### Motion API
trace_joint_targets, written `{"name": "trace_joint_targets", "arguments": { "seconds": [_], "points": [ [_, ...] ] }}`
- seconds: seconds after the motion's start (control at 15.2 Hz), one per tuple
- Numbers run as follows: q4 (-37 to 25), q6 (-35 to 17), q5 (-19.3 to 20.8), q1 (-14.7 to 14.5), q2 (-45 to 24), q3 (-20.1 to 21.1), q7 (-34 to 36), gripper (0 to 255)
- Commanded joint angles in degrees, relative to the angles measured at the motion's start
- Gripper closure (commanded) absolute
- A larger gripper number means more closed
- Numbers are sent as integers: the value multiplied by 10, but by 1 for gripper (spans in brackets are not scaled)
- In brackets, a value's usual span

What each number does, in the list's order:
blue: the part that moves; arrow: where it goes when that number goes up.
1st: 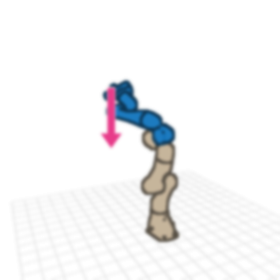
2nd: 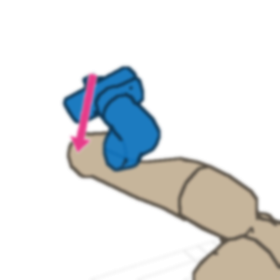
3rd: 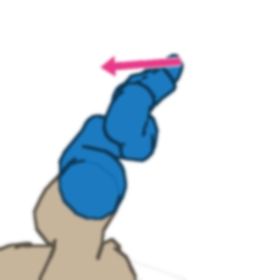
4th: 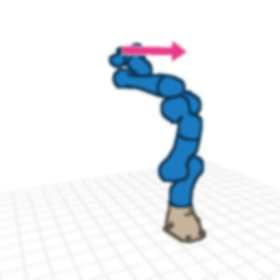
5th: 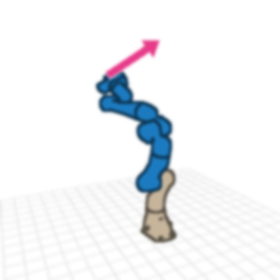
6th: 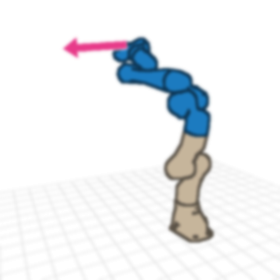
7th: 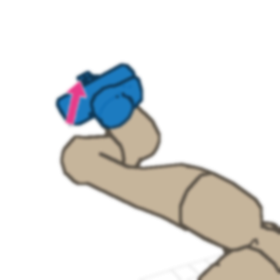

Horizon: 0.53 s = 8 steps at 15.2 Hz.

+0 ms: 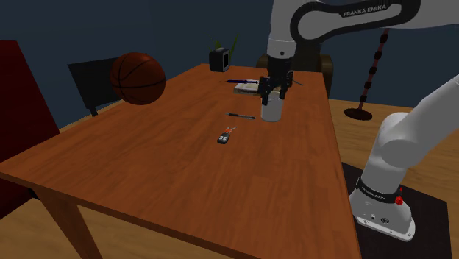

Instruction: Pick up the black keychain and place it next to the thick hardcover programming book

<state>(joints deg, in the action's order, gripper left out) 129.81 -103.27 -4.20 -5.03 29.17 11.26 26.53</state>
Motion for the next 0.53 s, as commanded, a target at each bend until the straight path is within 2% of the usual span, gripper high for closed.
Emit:
{"name": "trace_joint_targets", "arguments": {
  "seconds": [0.0,0.46],
  "points": [
    [-17,-13,-6,-7,-33,21,24,0],
    [-97,-49,0,-21,-150,88,106,0]
  ]
}}
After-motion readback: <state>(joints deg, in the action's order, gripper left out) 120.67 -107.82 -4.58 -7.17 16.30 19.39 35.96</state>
